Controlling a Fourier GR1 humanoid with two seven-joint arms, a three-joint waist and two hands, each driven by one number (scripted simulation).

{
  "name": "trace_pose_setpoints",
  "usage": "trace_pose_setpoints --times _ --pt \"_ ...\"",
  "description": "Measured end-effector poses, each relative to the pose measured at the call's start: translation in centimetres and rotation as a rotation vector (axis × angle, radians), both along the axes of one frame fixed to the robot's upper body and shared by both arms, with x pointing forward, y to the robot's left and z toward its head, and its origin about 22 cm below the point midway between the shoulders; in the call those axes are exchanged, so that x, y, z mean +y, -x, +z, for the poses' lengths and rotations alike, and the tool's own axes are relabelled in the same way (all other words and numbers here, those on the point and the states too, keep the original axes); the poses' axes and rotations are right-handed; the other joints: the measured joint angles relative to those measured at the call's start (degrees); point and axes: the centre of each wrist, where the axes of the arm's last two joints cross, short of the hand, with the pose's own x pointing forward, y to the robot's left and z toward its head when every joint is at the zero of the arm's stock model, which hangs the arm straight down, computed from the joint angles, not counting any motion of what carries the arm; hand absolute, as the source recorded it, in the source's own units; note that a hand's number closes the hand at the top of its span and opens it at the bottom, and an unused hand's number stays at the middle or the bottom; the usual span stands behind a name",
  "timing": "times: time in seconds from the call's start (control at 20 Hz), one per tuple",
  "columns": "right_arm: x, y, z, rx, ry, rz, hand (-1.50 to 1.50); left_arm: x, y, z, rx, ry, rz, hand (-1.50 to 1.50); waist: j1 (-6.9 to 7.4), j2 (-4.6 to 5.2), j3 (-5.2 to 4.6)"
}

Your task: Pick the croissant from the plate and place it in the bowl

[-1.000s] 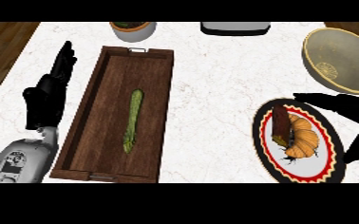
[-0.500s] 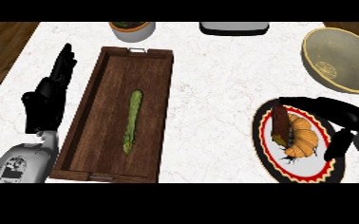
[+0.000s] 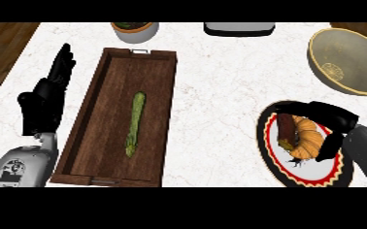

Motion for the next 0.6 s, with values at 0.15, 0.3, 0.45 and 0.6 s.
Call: trace_pose_setpoints --times 0.15,0.3,0.45,0.6 --pt "0.09 0.3 -0.42 -0.053 0.008 0.048 1.5 0.3 -0.24 0.04 0.0 0.001 -0.005 0.0 -0.02 -0.28 -0.31" --pt "-0.03 0.08 -0.33 -0.084 -0.002 0.069 1.5 -0.26 -0.23 0.2 -0.002 0.003 -0.004 0.0 -0.05 -0.31 -0.35" --pt "0.24 0.01 -0.76 -0.102 -0.014 0.077 1.5 -0.57 -0.37 -0.08 0.002 0.004 -0.001 0.0 -0.12 -0.4 -0.54" --pt "0.17 0.22 -0.82 -0.11 -0.036 0.084 1.5 -0.34 -0.81 -0.11 0.003 -0.004 0.004 0.0 -0.22 -0.4 -0.52"
